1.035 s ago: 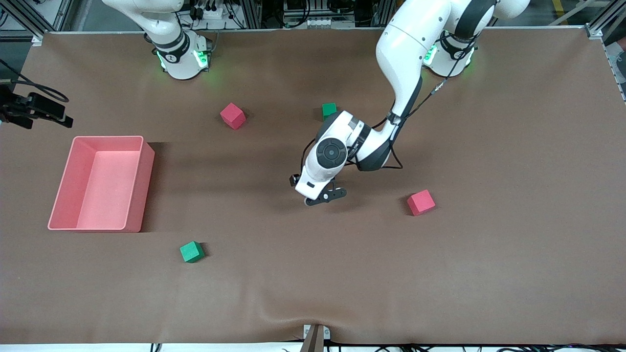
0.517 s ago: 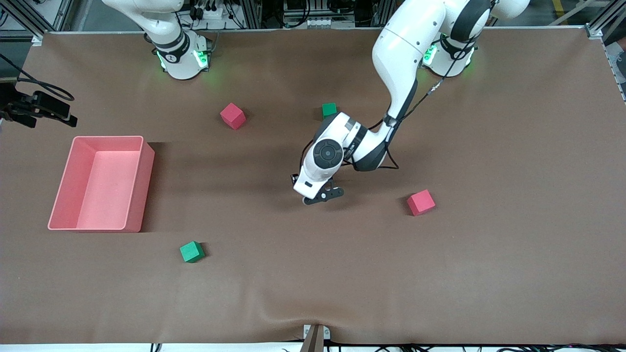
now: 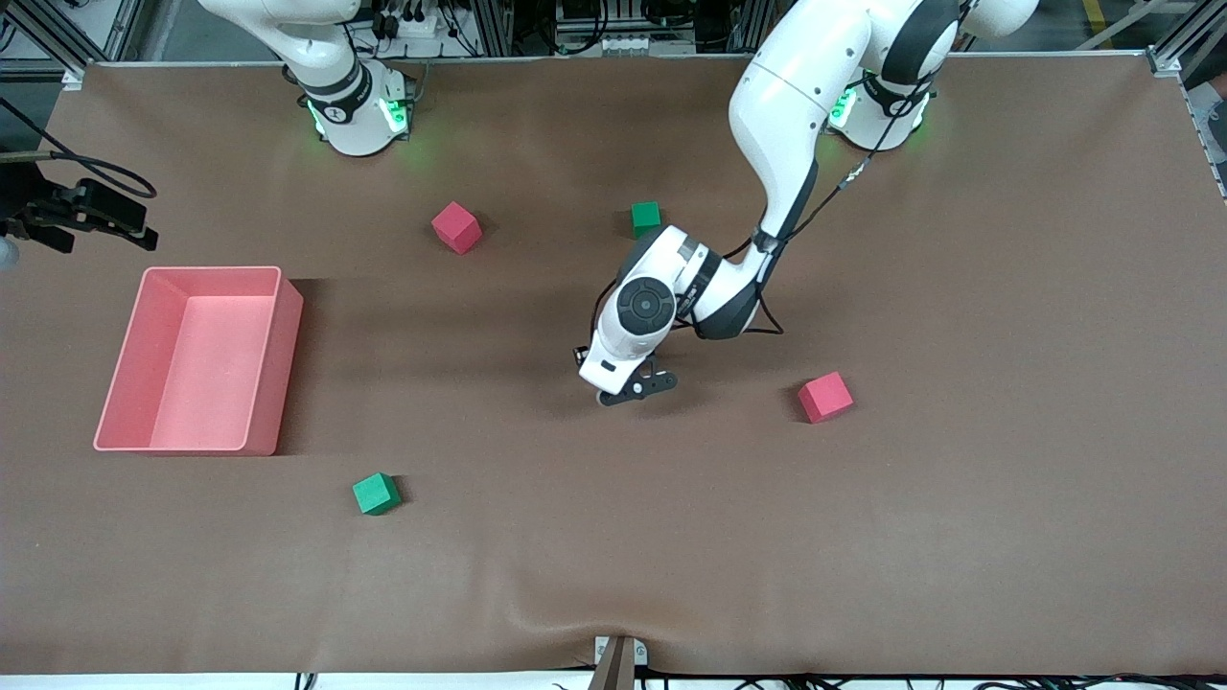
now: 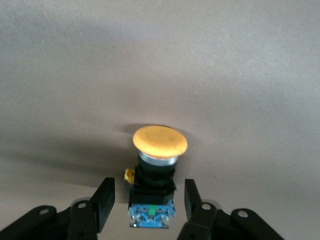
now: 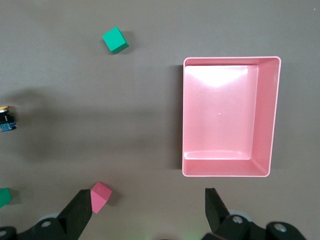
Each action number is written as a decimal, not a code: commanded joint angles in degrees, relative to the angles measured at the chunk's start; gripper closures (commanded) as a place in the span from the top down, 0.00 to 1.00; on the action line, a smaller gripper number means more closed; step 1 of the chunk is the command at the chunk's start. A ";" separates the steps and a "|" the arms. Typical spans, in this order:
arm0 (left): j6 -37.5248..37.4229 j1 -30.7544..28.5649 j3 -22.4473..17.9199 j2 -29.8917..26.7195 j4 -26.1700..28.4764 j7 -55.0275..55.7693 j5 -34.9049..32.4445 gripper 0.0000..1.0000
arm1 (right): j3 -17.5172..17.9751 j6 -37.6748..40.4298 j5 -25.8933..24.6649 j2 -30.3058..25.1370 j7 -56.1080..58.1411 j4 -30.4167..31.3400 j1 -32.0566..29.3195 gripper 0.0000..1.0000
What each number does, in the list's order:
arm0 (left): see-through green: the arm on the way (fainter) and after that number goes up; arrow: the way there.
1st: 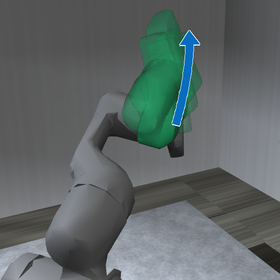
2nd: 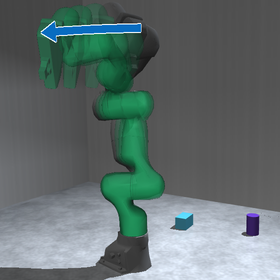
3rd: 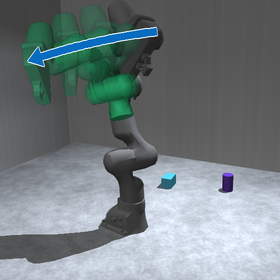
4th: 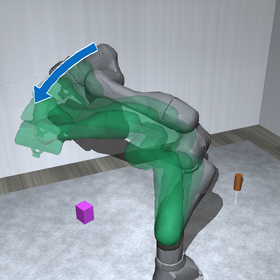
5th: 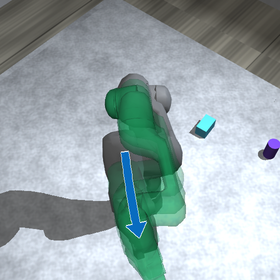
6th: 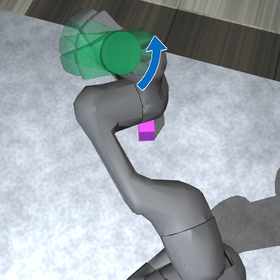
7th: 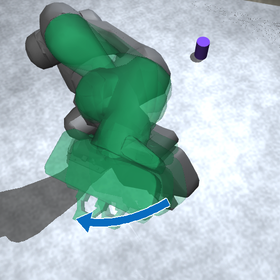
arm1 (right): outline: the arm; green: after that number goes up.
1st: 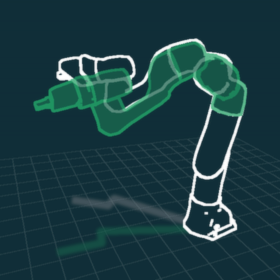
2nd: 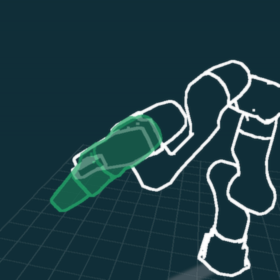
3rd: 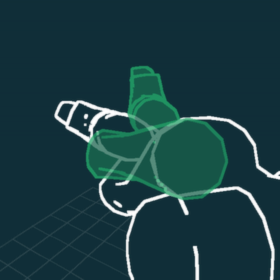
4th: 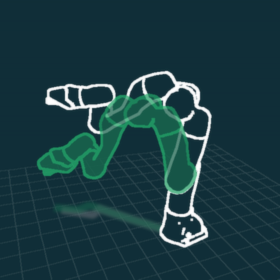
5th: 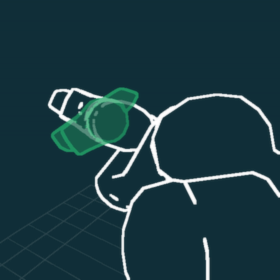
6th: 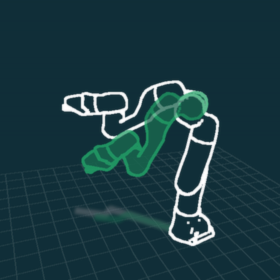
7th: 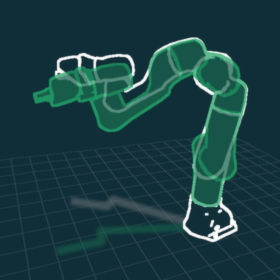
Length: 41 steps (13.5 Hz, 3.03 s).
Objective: Place and upright button with both arms
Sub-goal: 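Close the left gripper around the button's base, then lift and rotate the button upright with the left gripper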
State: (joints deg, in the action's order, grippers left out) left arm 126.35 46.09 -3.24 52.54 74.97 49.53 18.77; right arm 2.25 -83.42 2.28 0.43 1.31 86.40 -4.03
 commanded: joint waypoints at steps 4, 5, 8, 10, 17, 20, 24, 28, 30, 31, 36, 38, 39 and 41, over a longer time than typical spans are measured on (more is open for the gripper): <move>1.17 0.32 -0.54 1.33 -1.67 0.31 -1.01 0.60 | -0.23 1.41 -0.44 -0.78 -1.04 -2.11 -0.19 1.00; 1.18 0.41 -0.63 1.33 -1.67 0.31 -1.01 0.60 | -0.40 2.29 -0.35 -0.87 -1.05 -2.20 -0.45 1.00; 1.18 0.41 -0.54 1.42 -1.58 0.22 -1.01 0.60 | -0.23 2.65 0.35 -2.10 -0.61 -2.20 -1.60 1.00; 1.18 0.41 -0.54 1.42 -1.58 -0.65 -1.01 0.48 | 0.12 2.73 0.35 -2.10 -0.61 -2.20 -1.60 1.00; 1.00 0.06 -0.63 0.55 -1.58 -0.75 -1.01 0.00 | -4.70 3.09 0.35 -2.18 -0.43 -2.20 2.97 1.00; 0.39 0.23 -1.59 -1.29 -1.49 -0.49 -1.54 0.00 | -5.24 3.09 0.26 -2.18 -0.43 -2.20 3.76 1.00; 0.38 0.58 -2.03 -4.46 -0.79 1.44 -5.38 0.10 | -6.12 3.26 0.00 -2.18 -0.25 -2.20 3.86 1.00; 0.38 2.95 -2.56 -7.01 -0.88 14.06 -14.35 0.09 | -6.20 3.44 -0.70 -2.18 2.10 -2.11 3.59 1.00; 0.38 5.23 -2.65 -7.89 -0.79 22.41 -21.02 0.06 | -6.20 3.53 -0.70 -2.10 7.28 -1.94 3.24 1.00; 0.38 6.63 -2.74 -7.89 -0.79 28.28 -24.71 0.06 | -6.12 4.48 -0.70 -2.10 8.44 -2.11 3.24 1.00; -1.10 11.04 -2.74 -7.37 -0.52 45.80 -42.28 0.07 | -6.29 7.57 -0.70 -2.18 7.66 -2.20 3.24 1.00; -5.31 13.23 -2.74 -7.19 -0.52 51.26 -48.27 0.10 | -6.03 7.48 -0.53 -2.18 6.00 -2.20 3.32 1.00; -8.11 14.20 -2.74 -7.10 -0.52 53.37 -51.08 0.10 | -5.85 7.48 -0.35 -2.18 3.03 -2.20 3.59 1.00; -11.90 15.87 -2.74 -6.67 -0.61 58.64 -54.52 0.10 | -5.76 7.48 0.09 -2.27 -0.86 -2.20 3.85 1.00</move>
State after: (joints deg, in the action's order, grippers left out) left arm 117.76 59.81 -4.88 45.98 74.02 103.51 -32.26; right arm -3.62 -76.62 2.21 -1.03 4.03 84.30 -0.71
